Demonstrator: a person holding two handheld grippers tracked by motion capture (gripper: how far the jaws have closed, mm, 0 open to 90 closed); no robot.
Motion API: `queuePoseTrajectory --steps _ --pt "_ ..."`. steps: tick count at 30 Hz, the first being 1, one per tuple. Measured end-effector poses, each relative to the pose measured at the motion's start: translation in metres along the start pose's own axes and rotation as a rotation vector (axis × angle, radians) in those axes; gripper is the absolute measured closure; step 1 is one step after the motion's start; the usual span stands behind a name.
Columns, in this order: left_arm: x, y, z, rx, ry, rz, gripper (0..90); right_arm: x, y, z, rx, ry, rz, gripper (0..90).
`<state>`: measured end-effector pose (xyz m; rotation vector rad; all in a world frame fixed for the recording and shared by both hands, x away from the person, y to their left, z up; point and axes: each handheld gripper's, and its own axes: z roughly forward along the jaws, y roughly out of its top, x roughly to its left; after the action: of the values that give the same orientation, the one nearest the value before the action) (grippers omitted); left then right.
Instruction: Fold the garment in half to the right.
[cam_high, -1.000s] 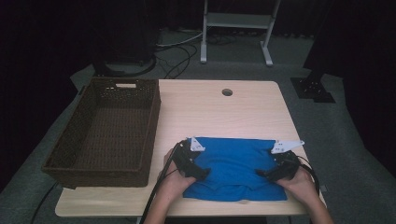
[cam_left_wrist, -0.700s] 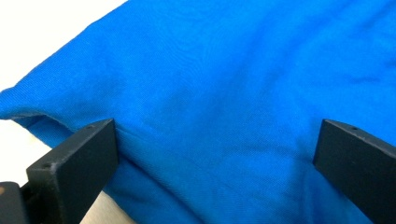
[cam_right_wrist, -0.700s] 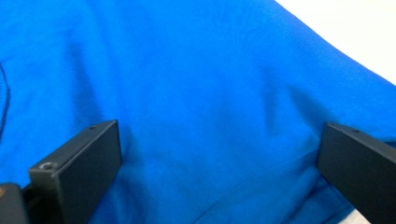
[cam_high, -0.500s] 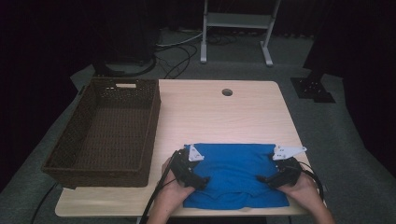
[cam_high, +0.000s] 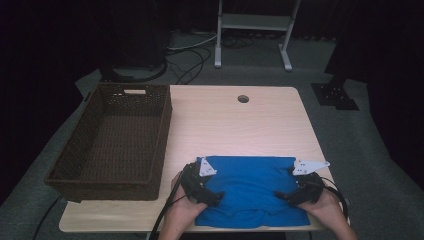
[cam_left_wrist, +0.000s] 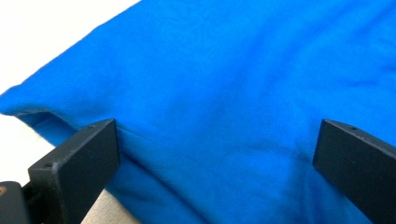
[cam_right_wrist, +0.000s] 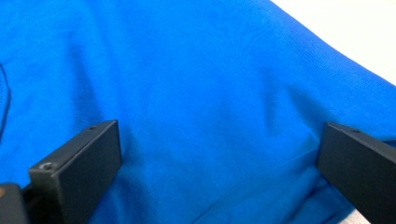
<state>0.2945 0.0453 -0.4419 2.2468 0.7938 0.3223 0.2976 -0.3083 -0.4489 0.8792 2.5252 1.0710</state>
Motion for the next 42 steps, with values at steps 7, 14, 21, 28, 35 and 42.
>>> queuePoseTrajectory --steps 7,14,21,28,35,42 --pt "0.006 -0.001 -0.008 -0.032 0.020 -0.013 0.0 0.000 0.000 0.000 0.000 0.001 -0.001 0.0" --pt "0.012 -0.004 -0.014 -0.051 0.032 -0.035 0.0 0.000 0.000 0.000 0.001 0.002 -0.002 0.0" --pt "0.015 -0.005 -0.016 -0.056 0.053 -0.046 0.0 0.000 0.000 0.000 0.000 0.002 -0.002 0.0" --pt "0.020 -0.010 -0.017 -0.069 0.054 -0.072 5.6 0.000 0.000 0.000 0.000 0.002 -0.002 0.0" --pt "0.021 -0.016 -0.020 -0.073 0.026 -0.081 15.3 0.000 0.000 0.000 -0.001 0.002 -0.003 0.0" --pt "0.019 -0.019 -0.020 -0.062 0.017 -0.079 23.7 0.000 0.000 0.000 0.000 0.002 -0.002 0.0"
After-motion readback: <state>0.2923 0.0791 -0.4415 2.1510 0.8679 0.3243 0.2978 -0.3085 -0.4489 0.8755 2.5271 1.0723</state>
